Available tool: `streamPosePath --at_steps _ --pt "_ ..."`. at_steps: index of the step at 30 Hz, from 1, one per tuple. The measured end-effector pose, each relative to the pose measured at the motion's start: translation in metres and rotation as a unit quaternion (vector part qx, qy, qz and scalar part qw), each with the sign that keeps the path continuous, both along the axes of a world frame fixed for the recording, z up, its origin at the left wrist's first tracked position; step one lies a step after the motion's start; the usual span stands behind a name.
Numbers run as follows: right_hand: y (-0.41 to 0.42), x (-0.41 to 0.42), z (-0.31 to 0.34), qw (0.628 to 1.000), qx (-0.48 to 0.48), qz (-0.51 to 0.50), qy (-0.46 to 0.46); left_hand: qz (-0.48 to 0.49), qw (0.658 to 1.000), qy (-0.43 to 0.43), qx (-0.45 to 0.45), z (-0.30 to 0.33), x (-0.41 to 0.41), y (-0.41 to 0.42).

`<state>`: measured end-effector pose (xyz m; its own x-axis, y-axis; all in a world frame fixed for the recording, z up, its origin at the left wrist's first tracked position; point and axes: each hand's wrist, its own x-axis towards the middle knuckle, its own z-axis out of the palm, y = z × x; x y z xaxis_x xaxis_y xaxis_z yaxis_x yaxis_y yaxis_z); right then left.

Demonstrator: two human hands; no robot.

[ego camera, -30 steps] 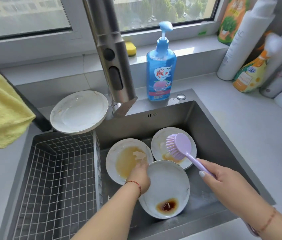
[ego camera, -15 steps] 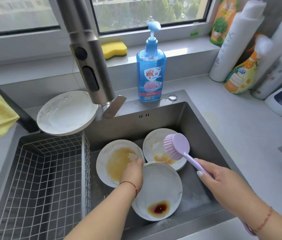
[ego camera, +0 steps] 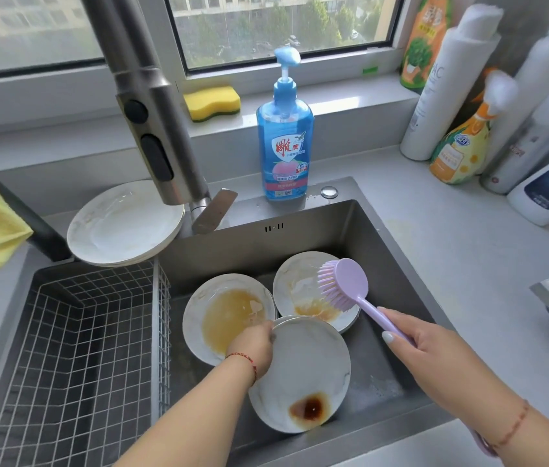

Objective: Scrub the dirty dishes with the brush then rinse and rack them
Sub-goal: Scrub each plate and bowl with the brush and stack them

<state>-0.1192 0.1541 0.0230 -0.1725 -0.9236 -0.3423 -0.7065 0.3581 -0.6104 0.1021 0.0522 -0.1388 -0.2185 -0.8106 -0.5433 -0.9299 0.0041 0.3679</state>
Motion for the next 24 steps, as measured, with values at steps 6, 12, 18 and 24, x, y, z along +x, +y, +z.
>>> streamPosePath --at_steps 6,12,18,24 --pt "0.004 -0.012 0.002 0.999 -0.012 0.008 -0.033 0.186 0.958 0.206 0.078 0.01 0.031 0.0" --pt "0.006 0.0 0.005 0.997 0.006 0.043 -0.058 0.381 0.802 0.415 0.197 0.039 0.052 0.034" --pt "-0.002 0.031 -0.011 0.989 0.024 0.145 0.023 0.47 0.697 0.509 0.185 0.049 0.05 0.06" --pt "0.008 0.05 -0.013 0.955 0.051 0.263 0.128 0.491 0.665 0.543 0.152 0.056 0.05 0.067"
